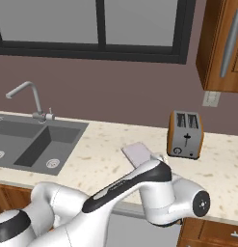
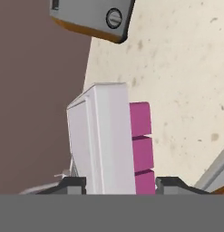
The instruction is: The ice cube tray has been filled with water. Take the tray and place it in the freezer to make ice. Close the freezer door after placing the tray.
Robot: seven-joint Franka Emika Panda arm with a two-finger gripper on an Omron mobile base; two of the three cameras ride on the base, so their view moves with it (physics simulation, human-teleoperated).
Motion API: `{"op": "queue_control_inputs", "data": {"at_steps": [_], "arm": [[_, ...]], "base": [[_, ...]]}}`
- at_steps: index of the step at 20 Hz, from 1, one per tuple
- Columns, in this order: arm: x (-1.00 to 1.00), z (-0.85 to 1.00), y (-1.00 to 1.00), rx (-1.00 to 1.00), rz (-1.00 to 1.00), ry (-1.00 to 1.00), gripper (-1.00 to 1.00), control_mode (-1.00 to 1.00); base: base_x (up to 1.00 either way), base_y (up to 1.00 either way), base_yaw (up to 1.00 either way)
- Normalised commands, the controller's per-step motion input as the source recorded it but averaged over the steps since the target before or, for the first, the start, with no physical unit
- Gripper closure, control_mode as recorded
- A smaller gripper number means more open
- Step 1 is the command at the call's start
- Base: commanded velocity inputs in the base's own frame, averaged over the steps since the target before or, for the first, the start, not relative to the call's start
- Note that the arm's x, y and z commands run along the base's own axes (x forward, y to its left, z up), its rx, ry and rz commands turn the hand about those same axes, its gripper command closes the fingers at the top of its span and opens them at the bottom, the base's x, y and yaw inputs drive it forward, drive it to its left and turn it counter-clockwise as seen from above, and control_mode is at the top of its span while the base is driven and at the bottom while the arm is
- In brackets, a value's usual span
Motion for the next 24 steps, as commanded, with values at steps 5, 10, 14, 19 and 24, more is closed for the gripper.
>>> {"op": "queue_control_inputs", "data": {"at_steps": [5,10,14,19,24], "arm": [[-0.04,0.50,0.48,0.00,0.00,-0.21,1.00,-1.00],[-0.10,0.51,0.43,0.00,0.00,-0.14,1.00,-1.00],[-0.05,0.42,0.41,0.00,0.00,-0.01,1.00,-1.00],[-0.03,0.38,0.46,0.00,0.04,0.00,1.00,-1.00],[0.00,0.22,0.47,0.00,0.10,0.00,1.00,-1.00]], "base": [[0.00,0.00,0.00],[0.00,0.00,0.00],[0.00,0.00,0.00],[0.00,0.00,0.00],[0.00,0.00,0.00]]}}
